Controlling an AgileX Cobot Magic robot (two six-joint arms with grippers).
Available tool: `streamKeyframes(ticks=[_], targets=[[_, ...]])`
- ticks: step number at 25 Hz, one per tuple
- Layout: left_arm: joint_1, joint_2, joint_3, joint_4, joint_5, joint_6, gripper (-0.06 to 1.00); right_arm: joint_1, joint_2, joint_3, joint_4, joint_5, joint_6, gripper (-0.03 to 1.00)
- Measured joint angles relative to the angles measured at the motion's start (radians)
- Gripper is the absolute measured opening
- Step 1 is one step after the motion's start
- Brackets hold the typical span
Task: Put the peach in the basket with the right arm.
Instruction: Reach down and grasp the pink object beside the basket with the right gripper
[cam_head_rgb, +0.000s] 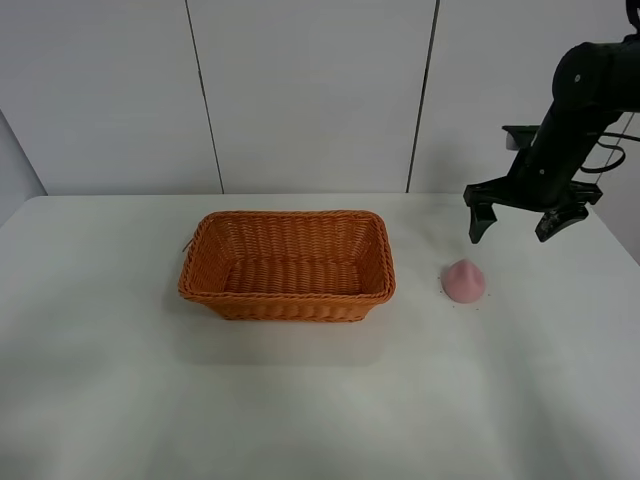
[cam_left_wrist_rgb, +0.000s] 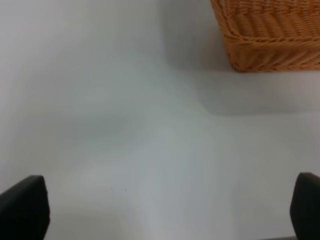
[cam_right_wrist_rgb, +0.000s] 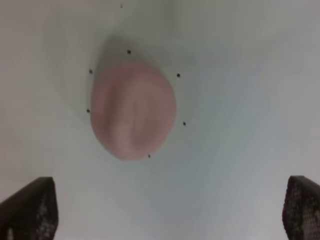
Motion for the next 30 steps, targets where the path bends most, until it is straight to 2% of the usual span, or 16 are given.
streamKeyframes(ticks=[6,14,30], targets=[[0.0,0.0,0.0,0.0,0.0,0.0,0.99,0.033,0.023,-0.003,0.004,-0.002,-0.022,0.69],[0.0,0.0,0.0,0.0,0.0,0.0,0.99,0.033,0.065,-0.007,0.01,-0.031,-0.022,0.69],[0.0,0.0,0.0,0.0,0.0,0.0,0.99,0.033,0.248,-0.009,0.018,-0.131,-0.021,0.69]])
